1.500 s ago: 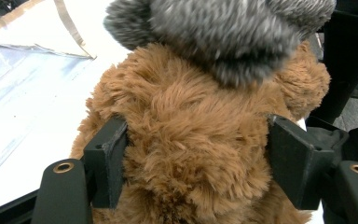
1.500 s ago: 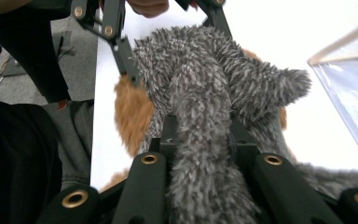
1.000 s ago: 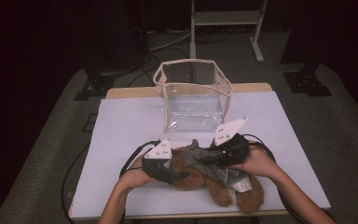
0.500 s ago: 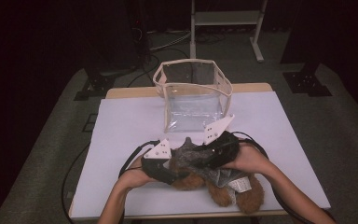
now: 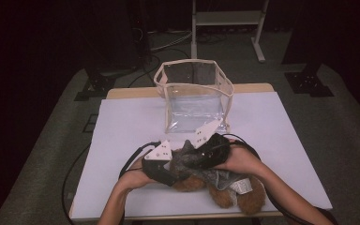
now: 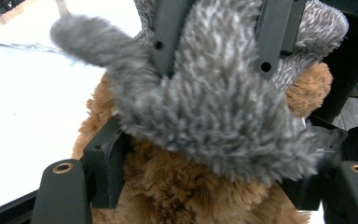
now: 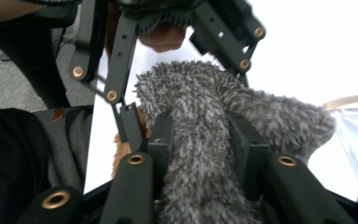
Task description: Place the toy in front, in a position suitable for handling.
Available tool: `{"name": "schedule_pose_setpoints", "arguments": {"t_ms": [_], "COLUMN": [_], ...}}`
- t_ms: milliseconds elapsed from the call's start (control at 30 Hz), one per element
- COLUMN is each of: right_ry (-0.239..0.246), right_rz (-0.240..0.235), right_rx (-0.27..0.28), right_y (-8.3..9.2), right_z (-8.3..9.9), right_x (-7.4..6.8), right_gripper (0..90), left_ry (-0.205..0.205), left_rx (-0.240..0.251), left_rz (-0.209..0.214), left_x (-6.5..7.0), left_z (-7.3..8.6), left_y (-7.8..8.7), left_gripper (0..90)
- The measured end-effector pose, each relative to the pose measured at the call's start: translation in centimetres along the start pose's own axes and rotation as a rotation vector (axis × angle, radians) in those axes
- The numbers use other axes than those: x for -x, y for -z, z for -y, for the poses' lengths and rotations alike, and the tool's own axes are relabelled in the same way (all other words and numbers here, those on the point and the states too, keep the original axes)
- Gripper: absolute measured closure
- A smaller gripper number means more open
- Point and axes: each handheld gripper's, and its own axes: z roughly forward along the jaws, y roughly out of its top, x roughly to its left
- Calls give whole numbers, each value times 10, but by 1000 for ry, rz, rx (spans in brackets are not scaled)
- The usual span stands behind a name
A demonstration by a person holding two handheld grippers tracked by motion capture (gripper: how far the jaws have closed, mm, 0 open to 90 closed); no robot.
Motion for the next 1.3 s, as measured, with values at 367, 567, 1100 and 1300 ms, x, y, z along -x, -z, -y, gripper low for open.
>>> {"name": "schedule_pose_setpoints", "arguments": {"t_ms": [367, 567, 1100, 1300], "right_ry": [-60, -30, -86, -90], "right_rz": [24, -9, 22, -10], "right_rx": [-22, -11, -30, -29], "right_y": [35, 23, 29, 24], "right_z": [30, 6, 19, 27], "right_x": [1, 1, 21, 9], "right_gripper": [701, 704, 722, 732], "left_ry": [39, 16, 8, 10], "left_rx": [5, 0, -27, 9], "left_rz": [-2, 28, 80, 33], "left_x": [-7, -3, -1, -4], "left_z": [2, 3, 9, 1], "left_y": [5, 5, 12, 14], "left_gripper": [239, 275, 293, 211]}}
